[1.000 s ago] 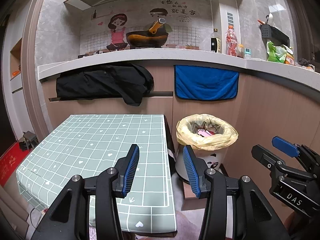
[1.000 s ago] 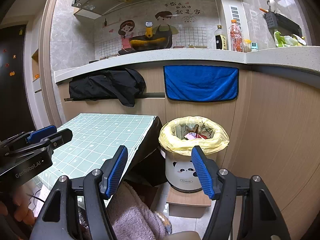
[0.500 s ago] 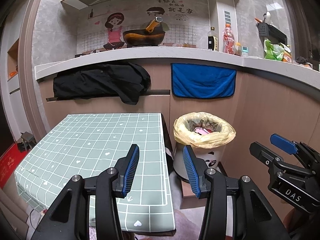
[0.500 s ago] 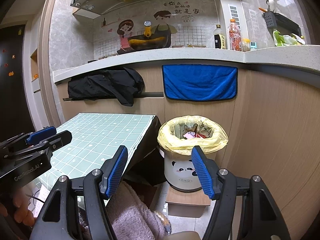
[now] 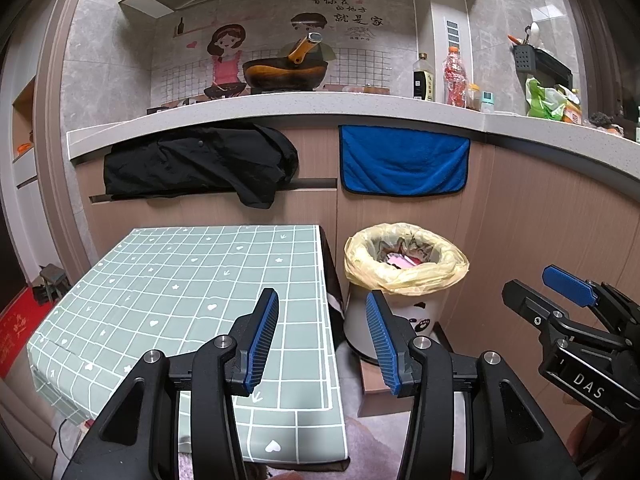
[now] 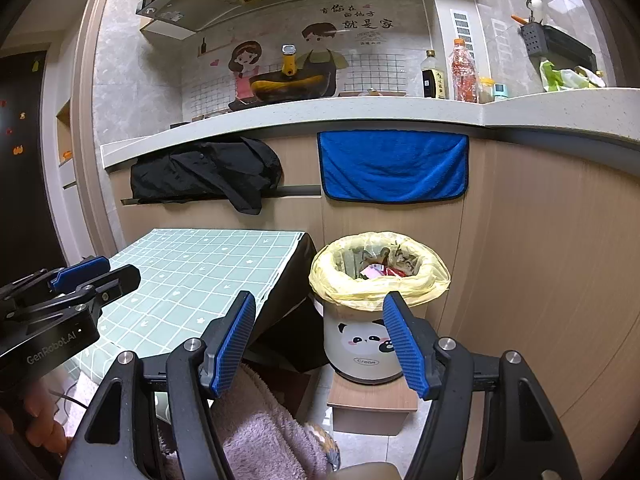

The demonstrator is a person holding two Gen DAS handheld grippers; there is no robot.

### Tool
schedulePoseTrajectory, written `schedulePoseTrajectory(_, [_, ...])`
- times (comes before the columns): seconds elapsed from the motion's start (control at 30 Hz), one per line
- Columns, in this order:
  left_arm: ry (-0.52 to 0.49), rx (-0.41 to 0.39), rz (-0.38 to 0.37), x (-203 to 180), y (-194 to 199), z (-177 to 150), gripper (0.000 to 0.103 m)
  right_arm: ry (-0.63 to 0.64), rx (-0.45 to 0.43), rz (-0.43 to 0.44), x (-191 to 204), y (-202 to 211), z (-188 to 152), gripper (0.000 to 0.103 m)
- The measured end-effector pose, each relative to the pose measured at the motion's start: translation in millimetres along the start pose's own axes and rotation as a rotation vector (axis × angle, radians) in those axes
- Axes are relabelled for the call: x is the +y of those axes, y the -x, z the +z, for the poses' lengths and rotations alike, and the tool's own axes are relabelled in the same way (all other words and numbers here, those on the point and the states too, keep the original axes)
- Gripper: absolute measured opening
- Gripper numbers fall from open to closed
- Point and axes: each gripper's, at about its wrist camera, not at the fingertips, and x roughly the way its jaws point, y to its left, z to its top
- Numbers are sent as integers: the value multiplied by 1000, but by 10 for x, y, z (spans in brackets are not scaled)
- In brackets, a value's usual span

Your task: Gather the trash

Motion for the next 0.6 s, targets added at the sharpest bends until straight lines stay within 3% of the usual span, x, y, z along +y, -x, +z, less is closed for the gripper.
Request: schedulePoseTrajectory(0.6, [-11,8,-26,18,3,5,47,-5,2,1,-39,6,-1,63])
